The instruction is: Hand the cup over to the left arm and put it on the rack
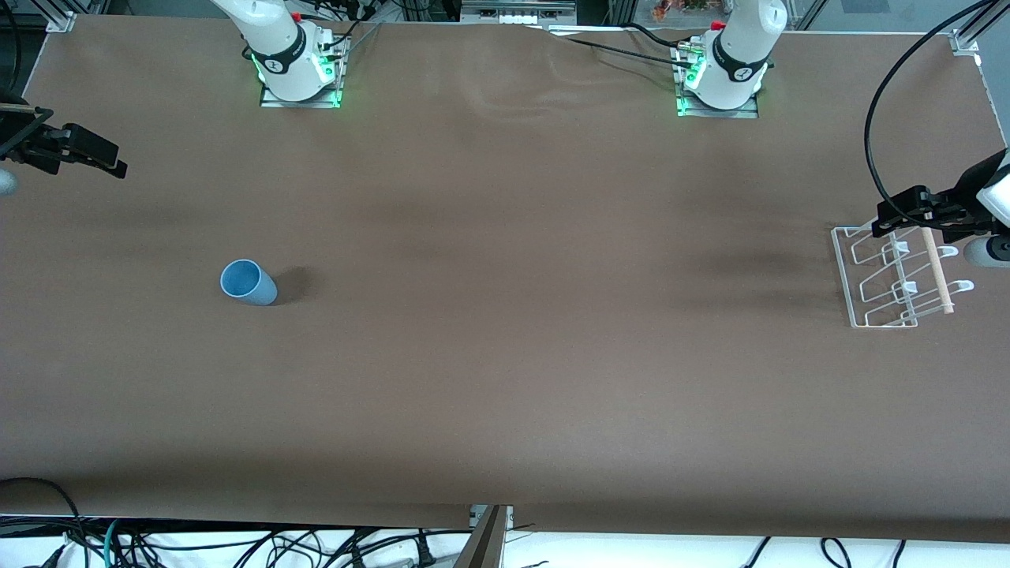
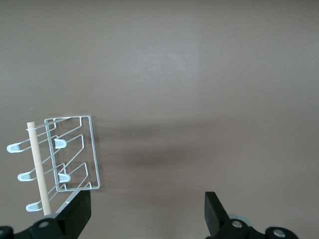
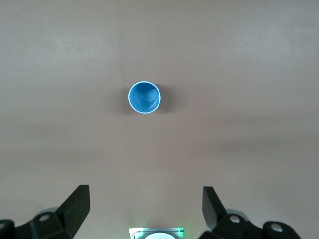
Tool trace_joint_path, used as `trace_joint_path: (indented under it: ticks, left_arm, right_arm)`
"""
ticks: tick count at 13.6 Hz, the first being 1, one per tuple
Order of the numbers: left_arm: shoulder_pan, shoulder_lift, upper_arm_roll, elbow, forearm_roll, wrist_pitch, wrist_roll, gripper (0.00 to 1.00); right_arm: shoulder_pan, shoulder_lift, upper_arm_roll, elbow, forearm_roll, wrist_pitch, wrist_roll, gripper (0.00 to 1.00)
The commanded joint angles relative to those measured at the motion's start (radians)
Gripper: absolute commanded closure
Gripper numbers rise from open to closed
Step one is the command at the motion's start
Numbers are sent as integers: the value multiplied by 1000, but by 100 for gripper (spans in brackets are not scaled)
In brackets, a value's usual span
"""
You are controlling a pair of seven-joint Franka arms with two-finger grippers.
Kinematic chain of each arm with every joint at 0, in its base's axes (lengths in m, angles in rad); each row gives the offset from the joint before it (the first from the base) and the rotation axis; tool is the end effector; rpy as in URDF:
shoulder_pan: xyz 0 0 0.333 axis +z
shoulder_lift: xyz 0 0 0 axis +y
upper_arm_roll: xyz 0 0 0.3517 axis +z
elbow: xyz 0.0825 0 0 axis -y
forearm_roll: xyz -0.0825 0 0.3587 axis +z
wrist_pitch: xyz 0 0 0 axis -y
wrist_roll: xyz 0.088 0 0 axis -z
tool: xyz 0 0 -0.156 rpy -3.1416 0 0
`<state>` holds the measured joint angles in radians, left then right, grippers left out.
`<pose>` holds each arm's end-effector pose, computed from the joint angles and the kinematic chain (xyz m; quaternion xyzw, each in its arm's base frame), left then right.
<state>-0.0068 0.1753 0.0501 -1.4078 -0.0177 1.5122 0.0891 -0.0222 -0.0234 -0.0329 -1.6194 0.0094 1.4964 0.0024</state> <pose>0.5786 0.0196 0.5813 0.9991 -0.0233 -0.0350 0.0068 0.5063 -0.0266 0.5960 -0.9983 0.0286 0.0496 0.0064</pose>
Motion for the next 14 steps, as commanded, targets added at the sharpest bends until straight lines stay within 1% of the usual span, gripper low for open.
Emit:
trace_joint_path:
  ticks: [1, 10, 14]
  left_arm:
    - [-2, 15, 0, 38, 5, -27, -8, 0]
    - [-1, 15, 0, 38, 4, -27, -8, 0]
    - [2, 15, 2, 38, 2, -27, -8, 0]
  right_arm:
    - [2, -10, 1, 1, -6, -15, 20, 0]
    - [2, -6, 1, 1, -11, -36, 7, 0]
    - [4, 36, 2, 18, -5, -13, 7, 0]
